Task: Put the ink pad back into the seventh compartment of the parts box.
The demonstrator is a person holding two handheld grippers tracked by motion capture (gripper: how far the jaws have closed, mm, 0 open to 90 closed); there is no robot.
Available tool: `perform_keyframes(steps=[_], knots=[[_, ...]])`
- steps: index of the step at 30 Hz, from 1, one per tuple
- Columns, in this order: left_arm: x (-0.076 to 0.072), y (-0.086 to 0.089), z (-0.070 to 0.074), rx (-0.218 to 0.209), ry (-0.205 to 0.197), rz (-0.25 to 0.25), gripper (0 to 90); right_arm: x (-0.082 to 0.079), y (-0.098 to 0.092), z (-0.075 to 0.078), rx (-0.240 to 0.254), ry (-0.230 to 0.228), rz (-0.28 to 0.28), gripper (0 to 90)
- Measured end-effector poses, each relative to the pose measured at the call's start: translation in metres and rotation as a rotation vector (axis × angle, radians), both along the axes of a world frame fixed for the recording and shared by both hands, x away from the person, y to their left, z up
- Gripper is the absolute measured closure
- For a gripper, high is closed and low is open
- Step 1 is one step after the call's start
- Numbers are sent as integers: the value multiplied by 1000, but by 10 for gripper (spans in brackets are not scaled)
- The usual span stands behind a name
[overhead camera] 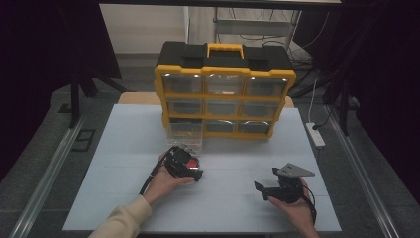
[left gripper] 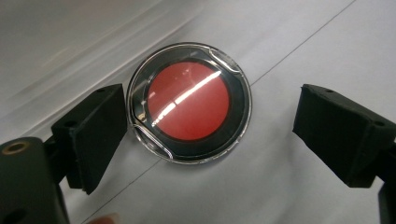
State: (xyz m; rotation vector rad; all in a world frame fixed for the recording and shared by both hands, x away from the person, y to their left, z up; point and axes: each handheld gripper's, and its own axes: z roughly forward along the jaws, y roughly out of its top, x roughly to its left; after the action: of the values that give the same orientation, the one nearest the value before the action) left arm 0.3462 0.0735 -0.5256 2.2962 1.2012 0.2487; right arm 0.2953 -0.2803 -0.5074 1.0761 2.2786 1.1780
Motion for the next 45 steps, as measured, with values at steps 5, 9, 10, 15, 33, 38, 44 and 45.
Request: perform_keyframes(steps=[5, 9, 10, 15, 33, 38, 44, 45], knots=[[2, -3, -2, 26, -7, 17, 115, 0, 0, 0, 2, 1, 0, 95], [5, -3, -3, 26, -6, 29, 120, 0, 0, 0, 2, 4, 1, 95], [5, -3, -3, 26, -12, 31, 125, 0, 0, 0, 2, 4, 1, 95], [6, -5, -3, 24, -17, 36, 140, 0, 0, 0, 2, 8, 3, 95], [7, 0, -1, 3, -28, 34, 303, 0, 0, 0, 3, 1, -3, 97], [7, 2, 2, -23, -23, 21, 303, 0, 0, 0, 2, 2, -3, 97], [3, 3, 7, -35, -30, 6, 303, 0, -1, 0, 2, 2, -2, 97], [3, 4, 8, -38, -31, 4, 303, 0, -1, 0, 1, 1, -3, 97]])
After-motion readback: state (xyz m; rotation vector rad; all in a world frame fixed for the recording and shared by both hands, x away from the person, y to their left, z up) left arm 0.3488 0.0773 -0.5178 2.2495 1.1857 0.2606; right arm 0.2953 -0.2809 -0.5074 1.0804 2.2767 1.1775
